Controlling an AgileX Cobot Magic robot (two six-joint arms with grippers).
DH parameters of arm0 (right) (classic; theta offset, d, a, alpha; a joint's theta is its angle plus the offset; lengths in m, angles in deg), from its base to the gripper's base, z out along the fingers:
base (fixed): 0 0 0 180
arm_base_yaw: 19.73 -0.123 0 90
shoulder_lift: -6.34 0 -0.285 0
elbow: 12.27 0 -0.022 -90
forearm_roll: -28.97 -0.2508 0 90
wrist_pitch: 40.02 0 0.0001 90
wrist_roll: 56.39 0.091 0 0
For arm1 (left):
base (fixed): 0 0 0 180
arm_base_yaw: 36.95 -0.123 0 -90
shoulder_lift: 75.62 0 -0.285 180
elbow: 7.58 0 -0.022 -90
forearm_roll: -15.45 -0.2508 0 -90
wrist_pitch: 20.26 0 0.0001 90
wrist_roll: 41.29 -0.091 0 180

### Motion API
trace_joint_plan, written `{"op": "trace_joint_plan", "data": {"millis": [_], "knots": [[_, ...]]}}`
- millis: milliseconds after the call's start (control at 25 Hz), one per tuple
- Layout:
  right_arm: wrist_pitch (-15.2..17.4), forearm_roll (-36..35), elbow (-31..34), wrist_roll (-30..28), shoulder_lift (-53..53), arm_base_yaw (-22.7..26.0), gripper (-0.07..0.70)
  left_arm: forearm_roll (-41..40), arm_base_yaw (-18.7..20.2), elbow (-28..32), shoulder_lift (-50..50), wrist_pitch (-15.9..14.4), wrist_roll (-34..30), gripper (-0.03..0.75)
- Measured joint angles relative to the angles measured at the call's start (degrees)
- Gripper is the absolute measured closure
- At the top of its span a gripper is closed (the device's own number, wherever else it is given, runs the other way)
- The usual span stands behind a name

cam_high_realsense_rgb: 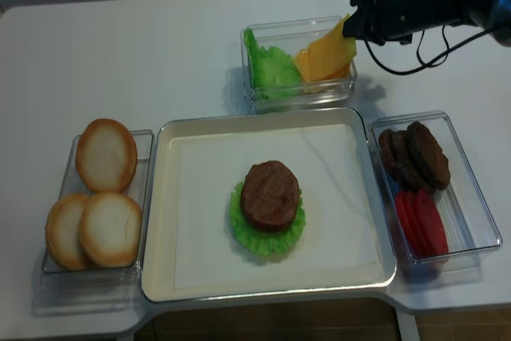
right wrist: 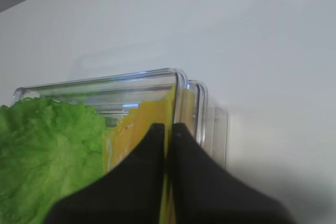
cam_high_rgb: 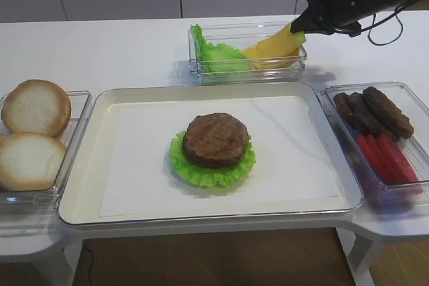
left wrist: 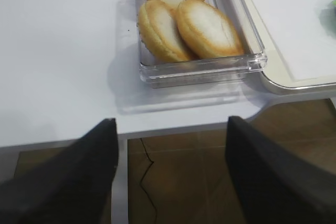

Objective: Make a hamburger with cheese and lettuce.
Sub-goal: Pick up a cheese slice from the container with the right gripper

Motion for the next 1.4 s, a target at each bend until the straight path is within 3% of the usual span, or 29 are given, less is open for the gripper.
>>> {"op": "trace_joint_plan", "data": {"millis": [1080, 1400], "knots": [[0.33, 1.53, -0.09, -0.92, -2.29, 0.00, 0.631, 0.00, 0.00, 0.00, 0.00, 0.00, 0.00, 0.246], [1.78, 2.00, -0.09, -0.92, -5.40, 0.00, 0.632, 0.00, 0.00, 0.00, 0.00, 0.00, 0.00, 0.246]]}}
